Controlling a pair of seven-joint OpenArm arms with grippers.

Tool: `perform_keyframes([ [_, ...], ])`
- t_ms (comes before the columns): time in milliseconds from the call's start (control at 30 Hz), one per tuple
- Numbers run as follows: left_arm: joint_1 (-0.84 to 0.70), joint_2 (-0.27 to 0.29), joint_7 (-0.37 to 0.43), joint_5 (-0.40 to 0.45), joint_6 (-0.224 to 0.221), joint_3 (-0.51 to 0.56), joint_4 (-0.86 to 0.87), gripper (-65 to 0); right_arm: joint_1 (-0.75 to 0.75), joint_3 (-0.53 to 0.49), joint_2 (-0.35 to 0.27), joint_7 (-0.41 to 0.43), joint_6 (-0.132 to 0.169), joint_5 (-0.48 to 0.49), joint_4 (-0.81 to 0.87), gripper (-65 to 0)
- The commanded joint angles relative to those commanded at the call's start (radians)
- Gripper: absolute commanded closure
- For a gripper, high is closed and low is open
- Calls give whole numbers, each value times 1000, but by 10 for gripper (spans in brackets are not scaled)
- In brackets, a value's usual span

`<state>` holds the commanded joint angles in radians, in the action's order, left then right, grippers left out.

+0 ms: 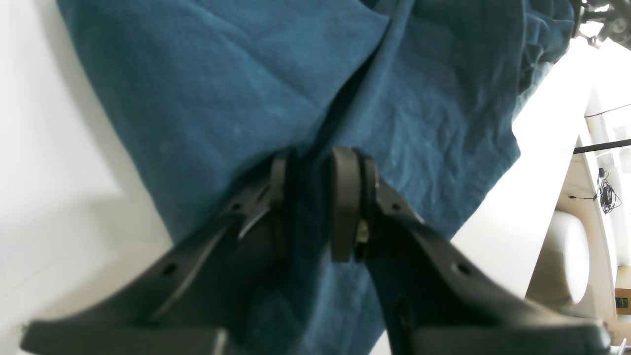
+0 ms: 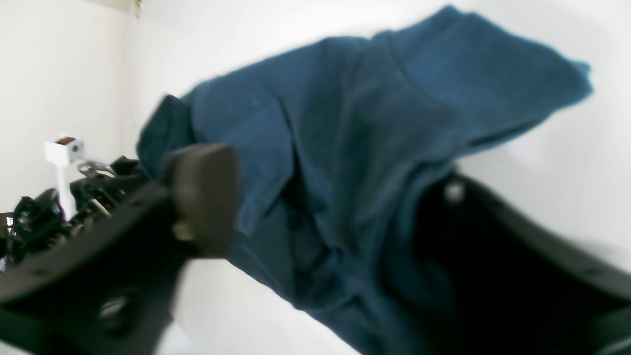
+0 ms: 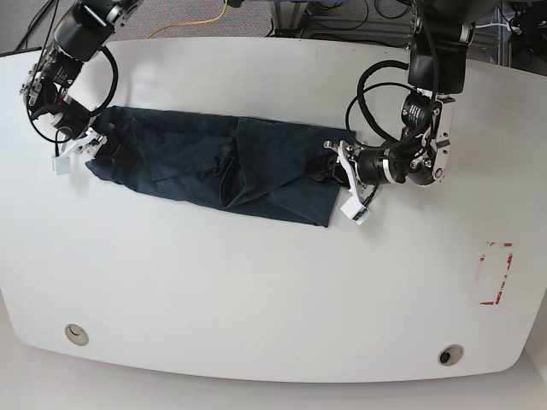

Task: Layout the t-shirt on the table in an organized manner, then fold the t-shirt properly
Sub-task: 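Release the right gripper and move it to the other strip end, then grasp the strip end with the right gripper and fold it inward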

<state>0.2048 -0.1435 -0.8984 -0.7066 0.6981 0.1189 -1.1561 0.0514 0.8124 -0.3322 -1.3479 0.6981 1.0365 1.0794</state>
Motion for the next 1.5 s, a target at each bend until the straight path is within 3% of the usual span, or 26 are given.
perform_keyframes([
  [133, 0, 2, 0, 2, 0, 0, 0, -100, 5, 0, -20, 0, 0, 0, 2, -98],
  [233, 0, 5, 0, 3, 0, 2, 2, -100, 6, 0, -28, 2, 0, -3, 8, -65],
  [467, 3, 6, 0, 3, 0, 83, 2, -100, -3, 2, -26, 3, -7, -5, 215, -29],
  [600, 2, 9, 0, 2, 0, 101, 2, -100, -18, -11, -21, -20, -87, -5, 348, -11],
  [733, 2, 26, 0, 2, 0, 104, 2, -100, -20, -97, -21, -25, -137, -3, 437, 0],
  [867, 0, 29, 0, 2, 0, 106, 2, -100, -20, -173, 6, -25, -151, 0, 506, 0],
  [1300, 2, 31, 0, 2, 0, 106, 2, -100, 17, -370, 123, -25, -151, 0, 698, 0],
  [1500, 2, 31, 0, 2, -25, 106, 2, -100, 38, -462, 133, -25, -148, -2, 710, 0],
])
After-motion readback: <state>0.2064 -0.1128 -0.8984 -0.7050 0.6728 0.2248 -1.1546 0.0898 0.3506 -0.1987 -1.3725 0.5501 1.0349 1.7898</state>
